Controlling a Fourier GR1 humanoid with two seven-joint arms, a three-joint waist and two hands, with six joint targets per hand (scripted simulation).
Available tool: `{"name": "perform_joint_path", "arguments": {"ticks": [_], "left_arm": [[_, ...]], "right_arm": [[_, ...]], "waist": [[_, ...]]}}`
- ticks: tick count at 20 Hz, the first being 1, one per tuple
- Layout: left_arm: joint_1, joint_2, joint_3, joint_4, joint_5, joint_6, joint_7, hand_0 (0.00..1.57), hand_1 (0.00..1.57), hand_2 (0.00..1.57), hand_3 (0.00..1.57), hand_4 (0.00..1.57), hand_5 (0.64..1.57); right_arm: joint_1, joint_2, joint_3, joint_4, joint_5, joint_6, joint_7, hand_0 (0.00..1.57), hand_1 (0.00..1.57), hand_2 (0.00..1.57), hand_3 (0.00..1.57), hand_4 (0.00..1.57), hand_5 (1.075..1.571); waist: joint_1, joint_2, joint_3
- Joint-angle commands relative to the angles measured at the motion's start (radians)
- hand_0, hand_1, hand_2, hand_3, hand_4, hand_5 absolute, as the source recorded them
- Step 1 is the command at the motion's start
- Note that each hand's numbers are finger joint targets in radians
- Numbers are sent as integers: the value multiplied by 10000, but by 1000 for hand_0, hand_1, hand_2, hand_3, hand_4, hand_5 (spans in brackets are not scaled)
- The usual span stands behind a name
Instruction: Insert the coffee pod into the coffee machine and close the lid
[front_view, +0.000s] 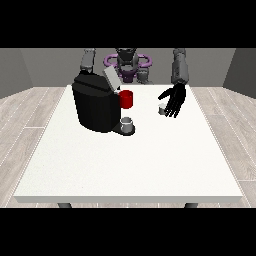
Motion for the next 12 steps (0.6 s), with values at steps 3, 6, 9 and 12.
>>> {"name": "perform_joint_path", "arguments": {"ticks": [3, 6, 9, 12], "left_arm": [[-632, -568, -405, 642, -1279, 1493, -52, 839, 839, 918, 756, 298, 1571], [-688, -325, -437, 1363, -1695, 1666, -638, 1071, 1071, 1132, 931, 465, 1571], [-582, 71, -684, 1575, -2146, 1374, -884, 924, 924, 1016, 845, 413, 1571], [-884, -135, -1089, 1912, -2748, 1237, -334, 826, 826, 998, 857, 340, 1571]], "right_arm": [[-764, -141, -72, 438, -41, 178, 272, 0, 0, 0, 0, 0, 1571], [-23, 165, 728, 29, 170, -124, 452, 0, 0, 0, 0, 0, 1571], [102, 111, 372, 476, -74, 227, -391, 0, 0, 0, 0, 0, 1571], [-336, 82, 247, 601, -33, 158, 100, 0, 0, 0, 0, 0, 1571]], "waist": [[-50, 272, 1], [-349, -22, -2], [-180, -10, 1], [-317, -31, 1]]}}
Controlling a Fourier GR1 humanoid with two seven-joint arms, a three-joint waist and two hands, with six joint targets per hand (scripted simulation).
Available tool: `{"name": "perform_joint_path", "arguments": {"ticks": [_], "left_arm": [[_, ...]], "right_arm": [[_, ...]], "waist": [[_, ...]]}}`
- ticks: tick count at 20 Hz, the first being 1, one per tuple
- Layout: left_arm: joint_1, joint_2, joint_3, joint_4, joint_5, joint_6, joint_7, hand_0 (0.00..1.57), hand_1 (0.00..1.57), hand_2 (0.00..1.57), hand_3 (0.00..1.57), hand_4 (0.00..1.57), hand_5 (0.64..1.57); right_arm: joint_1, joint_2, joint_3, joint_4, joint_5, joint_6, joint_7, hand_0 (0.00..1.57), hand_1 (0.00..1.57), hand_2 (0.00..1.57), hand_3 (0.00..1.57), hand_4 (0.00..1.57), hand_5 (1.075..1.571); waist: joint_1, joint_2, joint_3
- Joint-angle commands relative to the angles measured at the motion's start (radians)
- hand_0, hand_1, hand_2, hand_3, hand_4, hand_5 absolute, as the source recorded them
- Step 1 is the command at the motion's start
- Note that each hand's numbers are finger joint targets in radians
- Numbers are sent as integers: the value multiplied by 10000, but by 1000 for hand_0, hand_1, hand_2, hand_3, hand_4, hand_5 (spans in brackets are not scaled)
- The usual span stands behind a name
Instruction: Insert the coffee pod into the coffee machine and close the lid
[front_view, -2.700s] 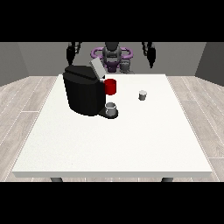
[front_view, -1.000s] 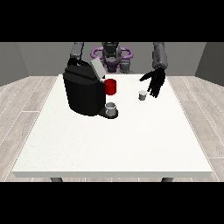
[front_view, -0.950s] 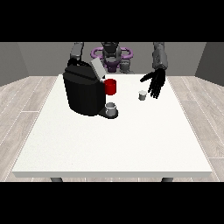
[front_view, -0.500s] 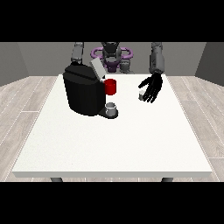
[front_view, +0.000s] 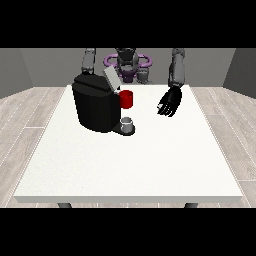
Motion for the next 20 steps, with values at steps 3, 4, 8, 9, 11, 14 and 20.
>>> {"name": "perform_joint_path", "arguments": {"ticks": [3, 4, 8, 9, 11, 14, 20], "left_arm": [[-8, 76, -503, 792, -1064, 42, 36, 877, 877, 1003, 820, 284, 1571], [-270, -32, -396, 1170, -1099, 193, 9, 757, 757, 928, 769, 348, 1571], [-405, 272, -399, 1263, -1304, -556, -449, 760, 760, 978, 856, 400, 1571], [-398, -140, -485, 1249, -1264, -564, -179, 792, 792, 979, 866, 399, 1571], [-534, -76, -244, 1898, -1418, -234, -403, 909, 909, 1050, 956, 411, 1571], [-829, -338, -281, 1658, -1564, -390, -375, 1149, 1149, 1257, 1162, 466, 1571], [-1234, -639, 344, 1239, -547, -1226, -1242, 1451, 1451, 1437, 1359, 521, 1571]], "right_arm": [[291, 85, 28, 329, -188, -141, -626, 0, 0, 0, 0, 0, 1571], [-211, -46, -79, -32, -181, 148, -24, 0, 0, 0, 0, 0, 1571], [222, -281, -593, 665, -480, 309, -358, 0, 0, 0, 0, 0, 1571], [199, -384, -290, 756, 352, -226, -200, 0, 0, 0, 0, 0, 1571], [315, -15, 150, 203, 597, -450, 205, 0, 0, 0, 0, 0, 1571], [229, -83, -205, 689, 473, -491, 243, 0, 0, 0, 0, 0, 1571], [100, -454, -647, 1187, 274, -262, 196, 0, 0, 0, 0, 0, 1571]], "waist": [[-42, -36, -1], [-343, 231, -5], [61, -333, -1], [119, -350, -3], [-189, -318, -7], [63, -693, -3], [359, -1023, -2]]}}
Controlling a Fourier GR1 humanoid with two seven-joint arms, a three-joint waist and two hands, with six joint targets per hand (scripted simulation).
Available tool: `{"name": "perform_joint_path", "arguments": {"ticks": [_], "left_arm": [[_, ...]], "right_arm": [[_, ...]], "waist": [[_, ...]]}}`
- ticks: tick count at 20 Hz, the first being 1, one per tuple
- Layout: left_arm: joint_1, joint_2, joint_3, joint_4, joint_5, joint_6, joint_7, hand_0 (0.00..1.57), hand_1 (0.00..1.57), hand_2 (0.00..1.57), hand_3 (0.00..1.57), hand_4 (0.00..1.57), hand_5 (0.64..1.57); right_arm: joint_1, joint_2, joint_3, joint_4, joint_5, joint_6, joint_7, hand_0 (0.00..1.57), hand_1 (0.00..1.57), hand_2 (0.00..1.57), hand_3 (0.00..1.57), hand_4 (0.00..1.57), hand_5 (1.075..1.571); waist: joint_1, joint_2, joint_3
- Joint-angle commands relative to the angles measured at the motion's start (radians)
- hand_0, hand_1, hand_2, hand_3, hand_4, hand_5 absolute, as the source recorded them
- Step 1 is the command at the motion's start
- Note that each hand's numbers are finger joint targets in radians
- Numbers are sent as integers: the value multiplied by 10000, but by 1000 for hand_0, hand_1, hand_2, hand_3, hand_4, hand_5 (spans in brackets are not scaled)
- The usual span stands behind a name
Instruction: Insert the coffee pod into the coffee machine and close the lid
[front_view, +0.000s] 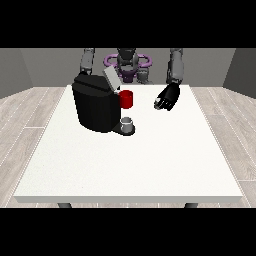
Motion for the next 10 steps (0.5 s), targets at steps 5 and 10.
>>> {"name": "perform_joint_path", "arguments": {"ticks": [5, 10], "left_arm": [[-1045, -331, 183, -243, 229, -1699, 658, 1403, 1403, 1395, 1319, 502, 1571], [-1329, -813, -30, -801, 289, -2530, 1003, 1424, 1424, 1404, 1341, 557, 1571]], "right_arm": [[-159, -228, -197, 726, -39, 316, -256, 0, 0, 0, 0, 0, 1571], [-176, -158, -517, 981, -194, 121, 230, 0, 0, 0, 0, 0, 1571]], "waist": [[113, -688, 2], [430, -1526, 3]]}}
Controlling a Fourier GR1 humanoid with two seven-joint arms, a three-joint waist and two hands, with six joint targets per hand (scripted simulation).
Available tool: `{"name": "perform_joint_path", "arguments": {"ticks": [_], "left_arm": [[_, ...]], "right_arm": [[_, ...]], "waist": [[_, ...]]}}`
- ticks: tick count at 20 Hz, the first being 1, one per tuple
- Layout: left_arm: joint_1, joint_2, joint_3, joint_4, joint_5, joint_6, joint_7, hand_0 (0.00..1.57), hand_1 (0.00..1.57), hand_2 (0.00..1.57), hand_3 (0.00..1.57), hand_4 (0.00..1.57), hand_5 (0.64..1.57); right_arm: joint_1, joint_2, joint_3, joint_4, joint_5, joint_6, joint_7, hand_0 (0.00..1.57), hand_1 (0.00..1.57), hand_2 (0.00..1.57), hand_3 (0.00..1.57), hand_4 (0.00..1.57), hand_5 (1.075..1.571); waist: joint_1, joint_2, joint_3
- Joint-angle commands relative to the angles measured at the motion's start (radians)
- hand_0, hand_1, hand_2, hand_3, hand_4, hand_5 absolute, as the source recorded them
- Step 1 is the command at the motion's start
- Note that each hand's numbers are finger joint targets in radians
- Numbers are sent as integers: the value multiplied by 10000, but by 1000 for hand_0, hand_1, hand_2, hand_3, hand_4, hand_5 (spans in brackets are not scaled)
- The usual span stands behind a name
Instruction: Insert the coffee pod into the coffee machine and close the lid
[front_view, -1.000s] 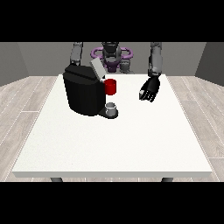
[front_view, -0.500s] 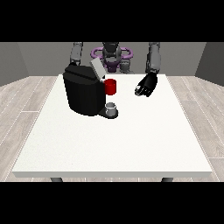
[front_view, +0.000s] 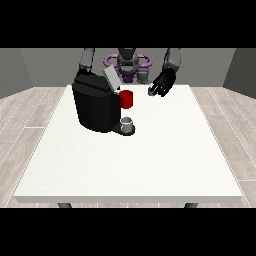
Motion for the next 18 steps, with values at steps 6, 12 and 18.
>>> {"name": "perform_joint_path", "arguments": {"ticks": [6, 12, 18], "left_arm": [[-620, 99, 217, -552, -26, -1027, 324, 1331, 1331, 1351, 1323, 592, 1571], [-1722, -297, 876, -718, 543, -1596, 1177, 985, 985, 1204, 1371, 511, 1571], [-2744, 438, 1677, -257, 797, -1622, 1446, 1268, 1268, 1295, 1269, 488, 1571]], "right_arm": [[402, -29, -246, -84, -513, 437, -668, 0, 0, 0, 0, 0, 1571], [-282, -180, -652, 81, -589, 203, -705, 0, 0, 0, 0, 0, 1571], [-435, -333, -343, -736, -406, 398, -310, 0, 0, 0, 0, 0, 1571]], "waist": [[-158, -297, -2], [-265, -76, 0], [-1186, 471, -2]]}}
